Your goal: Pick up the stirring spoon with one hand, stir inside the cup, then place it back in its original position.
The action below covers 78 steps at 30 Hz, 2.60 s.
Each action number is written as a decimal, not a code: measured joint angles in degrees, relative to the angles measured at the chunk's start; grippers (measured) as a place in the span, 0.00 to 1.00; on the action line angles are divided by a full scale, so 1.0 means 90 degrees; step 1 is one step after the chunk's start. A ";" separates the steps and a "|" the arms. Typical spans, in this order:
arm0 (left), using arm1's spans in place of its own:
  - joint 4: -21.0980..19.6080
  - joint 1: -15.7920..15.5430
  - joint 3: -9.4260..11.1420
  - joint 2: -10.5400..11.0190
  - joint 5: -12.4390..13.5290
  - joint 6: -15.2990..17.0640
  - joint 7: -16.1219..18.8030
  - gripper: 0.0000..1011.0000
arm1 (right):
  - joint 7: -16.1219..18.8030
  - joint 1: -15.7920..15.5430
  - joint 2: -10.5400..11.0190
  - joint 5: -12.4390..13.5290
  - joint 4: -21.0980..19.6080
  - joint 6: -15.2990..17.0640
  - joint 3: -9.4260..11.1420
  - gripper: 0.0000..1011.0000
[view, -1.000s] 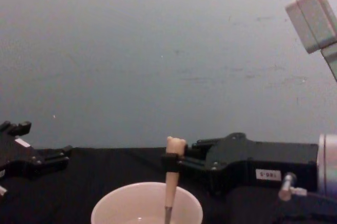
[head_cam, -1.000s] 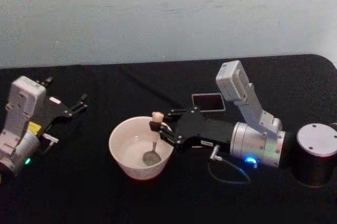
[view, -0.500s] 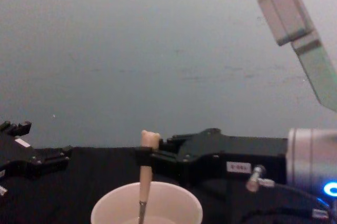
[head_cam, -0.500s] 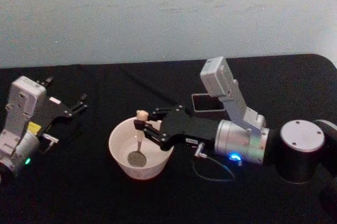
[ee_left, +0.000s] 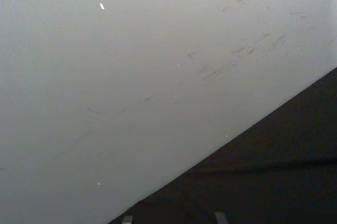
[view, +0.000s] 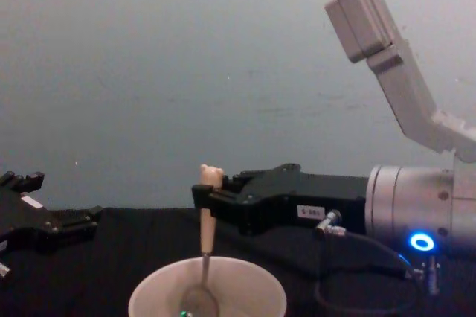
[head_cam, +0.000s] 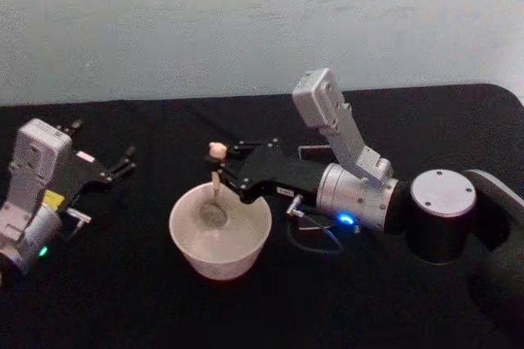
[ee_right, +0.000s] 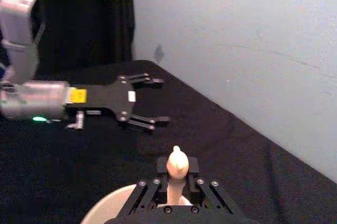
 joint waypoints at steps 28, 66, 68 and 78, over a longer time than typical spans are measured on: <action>0.0000 0.0000 0.0000 0.0000 0.0000 0.0000 0.0000 0.99 | 0.0378 -0.0594 0.0661 0.0297 -0.0849 0.0313 0.0294 0.21; 0.0000 0.0000 0.0000 0.0000 0.0000 0.0000 0.0000 0.99 | -0.0122 -0.0430 0.0420 0.0625 -0.0963 0.0486 0.0219 0.21; 0.0000 0.0000 0.0000 0.0000 0.0000 0.0000 0.0000 0.99 | -0.0135 -0.0436 0.0428 0.0638 -0.0983 0.0505 0.0237 0.21; 0.0000 0.0000 0.0000 0.0000 0.0000 0.0000 0.0000 0.99 | -0.0223 -0.0453 0.0483 0.0681 -0.1084 0.0611 0.0317 0.21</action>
